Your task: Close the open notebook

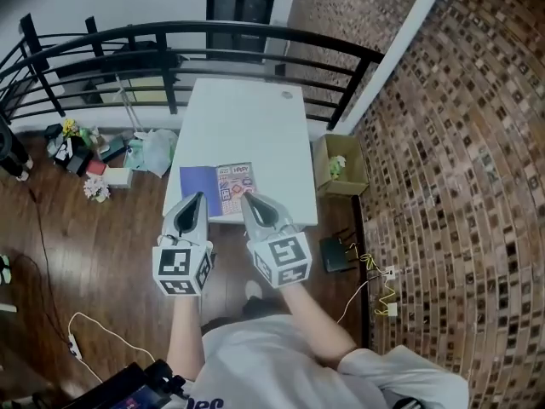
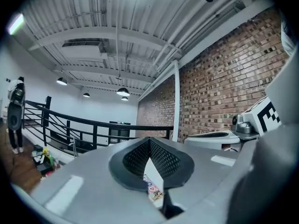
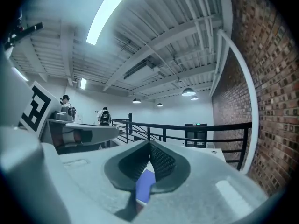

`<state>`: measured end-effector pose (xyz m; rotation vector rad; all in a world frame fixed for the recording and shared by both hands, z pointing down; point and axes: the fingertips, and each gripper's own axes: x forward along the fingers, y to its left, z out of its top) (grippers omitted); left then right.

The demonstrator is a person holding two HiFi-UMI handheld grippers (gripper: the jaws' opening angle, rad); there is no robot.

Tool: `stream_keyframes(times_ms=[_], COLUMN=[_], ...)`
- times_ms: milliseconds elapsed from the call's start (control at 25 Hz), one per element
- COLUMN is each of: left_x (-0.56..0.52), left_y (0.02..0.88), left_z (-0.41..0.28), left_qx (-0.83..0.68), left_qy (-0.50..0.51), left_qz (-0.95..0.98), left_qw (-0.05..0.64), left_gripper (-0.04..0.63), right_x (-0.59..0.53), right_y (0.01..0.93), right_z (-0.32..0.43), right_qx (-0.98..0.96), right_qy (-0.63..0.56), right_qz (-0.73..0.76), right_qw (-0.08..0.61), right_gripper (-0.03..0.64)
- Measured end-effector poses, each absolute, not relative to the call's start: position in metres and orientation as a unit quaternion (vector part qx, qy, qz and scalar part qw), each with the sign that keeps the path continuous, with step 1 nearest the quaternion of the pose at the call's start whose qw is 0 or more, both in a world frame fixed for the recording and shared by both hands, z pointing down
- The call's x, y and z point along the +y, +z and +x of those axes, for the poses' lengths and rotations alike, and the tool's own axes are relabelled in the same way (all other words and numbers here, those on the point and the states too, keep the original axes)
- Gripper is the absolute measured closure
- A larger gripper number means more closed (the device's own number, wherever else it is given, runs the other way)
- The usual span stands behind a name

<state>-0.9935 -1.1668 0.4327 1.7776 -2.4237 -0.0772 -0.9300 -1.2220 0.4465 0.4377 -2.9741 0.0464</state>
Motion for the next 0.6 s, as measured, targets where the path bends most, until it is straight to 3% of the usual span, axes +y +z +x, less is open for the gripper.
stream_keyframes(times_ms=[240,600], left_x=[-1.197,-1.165], left_y=[0.468,0.589], left_z=[-1.047,-1.136], left_qx=[-0.827,-0.827], left_qy=[0.000,0.034], left_qz=[0.552,0.506], left_qw=[0.110,0.241], left_gripper=[0.578,0.578], right_x=[-1.270,-1.298], right_y=[0.459,0.531], right_z=[-0.974,-1.005], right_qx=[-0.991,-0.979], right_qy=[0.030,0.070], right_qz=[0.102,0.122], right_qw=[0.080,0.148], right_gripper=[0.626,0.626])
